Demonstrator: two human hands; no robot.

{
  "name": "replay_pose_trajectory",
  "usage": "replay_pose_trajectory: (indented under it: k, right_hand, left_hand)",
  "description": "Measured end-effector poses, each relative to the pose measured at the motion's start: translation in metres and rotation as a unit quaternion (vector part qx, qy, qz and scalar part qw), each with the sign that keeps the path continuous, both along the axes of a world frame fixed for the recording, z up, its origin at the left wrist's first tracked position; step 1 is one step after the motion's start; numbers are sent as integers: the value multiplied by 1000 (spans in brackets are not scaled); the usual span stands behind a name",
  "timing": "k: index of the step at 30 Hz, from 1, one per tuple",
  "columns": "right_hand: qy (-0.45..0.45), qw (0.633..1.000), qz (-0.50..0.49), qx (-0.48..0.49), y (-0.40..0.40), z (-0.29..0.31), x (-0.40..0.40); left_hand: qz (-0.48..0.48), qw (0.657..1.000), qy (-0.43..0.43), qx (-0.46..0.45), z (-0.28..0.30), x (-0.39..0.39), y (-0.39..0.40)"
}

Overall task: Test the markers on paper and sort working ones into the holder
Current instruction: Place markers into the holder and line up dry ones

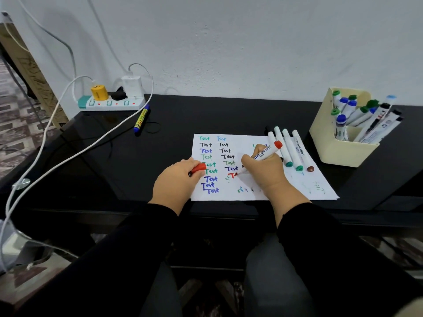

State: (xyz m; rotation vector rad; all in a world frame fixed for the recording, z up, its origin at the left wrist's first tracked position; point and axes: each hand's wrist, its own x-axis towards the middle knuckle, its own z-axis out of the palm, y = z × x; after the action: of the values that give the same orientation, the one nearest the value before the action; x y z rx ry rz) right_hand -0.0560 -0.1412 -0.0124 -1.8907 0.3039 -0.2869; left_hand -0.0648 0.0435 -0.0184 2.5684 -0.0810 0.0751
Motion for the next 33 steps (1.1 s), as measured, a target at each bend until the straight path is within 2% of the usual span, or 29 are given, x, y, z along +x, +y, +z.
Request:
replay_pose_trajectory:
  k: [11, 24, 28, 33]
  right_hand:
    - [7, 1000, -5, -20, -2, 0, -1]
    - [-7, 1000, -21, 8, -2, 1, -1]
    - [2, 1000, -7, -13, -2, 1, -2]
    - [-2, 999, -25, 37, -4, 2, -2]
  left_hand:
    - [-8, 1000, -5, 11, -3, 1, 1]
    - [-4, 1000, -8, 23, -1, 1, -1]
    - [-5, 1000, -5, 22, -1, 1, 0]
    - [-4, 1000, 5, 7, -1, 0, -1]
